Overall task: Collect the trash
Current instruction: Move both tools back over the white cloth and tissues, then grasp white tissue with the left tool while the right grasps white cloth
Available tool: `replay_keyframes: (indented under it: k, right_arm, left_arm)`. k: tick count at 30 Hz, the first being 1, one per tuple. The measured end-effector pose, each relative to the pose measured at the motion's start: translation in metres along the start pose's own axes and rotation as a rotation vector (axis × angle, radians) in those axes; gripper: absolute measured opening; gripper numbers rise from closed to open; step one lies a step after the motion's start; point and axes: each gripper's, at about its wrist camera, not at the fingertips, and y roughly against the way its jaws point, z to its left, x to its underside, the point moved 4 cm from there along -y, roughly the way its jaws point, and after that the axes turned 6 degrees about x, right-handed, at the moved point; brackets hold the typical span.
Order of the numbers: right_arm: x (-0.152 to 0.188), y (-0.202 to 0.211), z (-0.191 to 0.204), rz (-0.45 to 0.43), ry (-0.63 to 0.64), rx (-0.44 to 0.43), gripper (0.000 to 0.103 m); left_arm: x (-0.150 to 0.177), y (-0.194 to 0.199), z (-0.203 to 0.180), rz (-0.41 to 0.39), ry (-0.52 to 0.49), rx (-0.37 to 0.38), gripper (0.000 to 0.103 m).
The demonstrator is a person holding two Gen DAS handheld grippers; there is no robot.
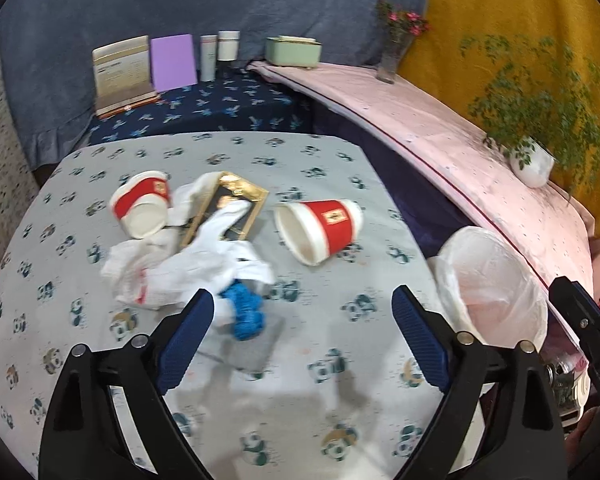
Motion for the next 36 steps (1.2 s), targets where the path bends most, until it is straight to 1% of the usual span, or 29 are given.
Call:
replay_keyframes:
  k: [6,11,16,20,24,28,34,36]
  right_arm:
    - [0.011,-0.002,0.052,0.036,0.054,-0.054,0.056]
    - [0.022,-0.011,0.094,0.079,0.096,-0.096,0.056]
    - [0.031,-0.028,0.135,0.126,0.139,-0.132,0.056]
    - [0.036,-0.041,0.16,0.155,0.173,-0.155,0.056]
    - [0.041,-0.057,0.183,0.183,0.201,-0.177,0.056]
    - [0.046,-0.075,0.199,0.215,0.225,-0.186,0.056]
    - [0.053,-0.102,0.213,0.262,0.243,-0.183,0.056]
    - [0.054,-0.111,0.215,0.275,0.245,-0.183,0.054]
  left_arm:
    - [0.006,0.015,0.059,0.01,0.063,-0.063,0.087]
    - [0.01,0.023,0.105,0.033,0.1,-0.111,0.088]
    - [0.009,0.024,0.142,0.049,0.145,-0.139,0.09]
    - [0.007,0.019,0.163,0.059,0.18,-0.146,0.09]
    - [0.003,0.011,0.177,0.071,0.216,-0.139,0.09]
    - [-0.002,-0.001,0.184,0.085,0.228,-0.133,0.09]
    - [-0.007,-0.029,0.185,0.125,0.23,-0.114,0.09]
    - [-0.009,-0.038,0.184,0.137,0.228,-0.104,0.09]
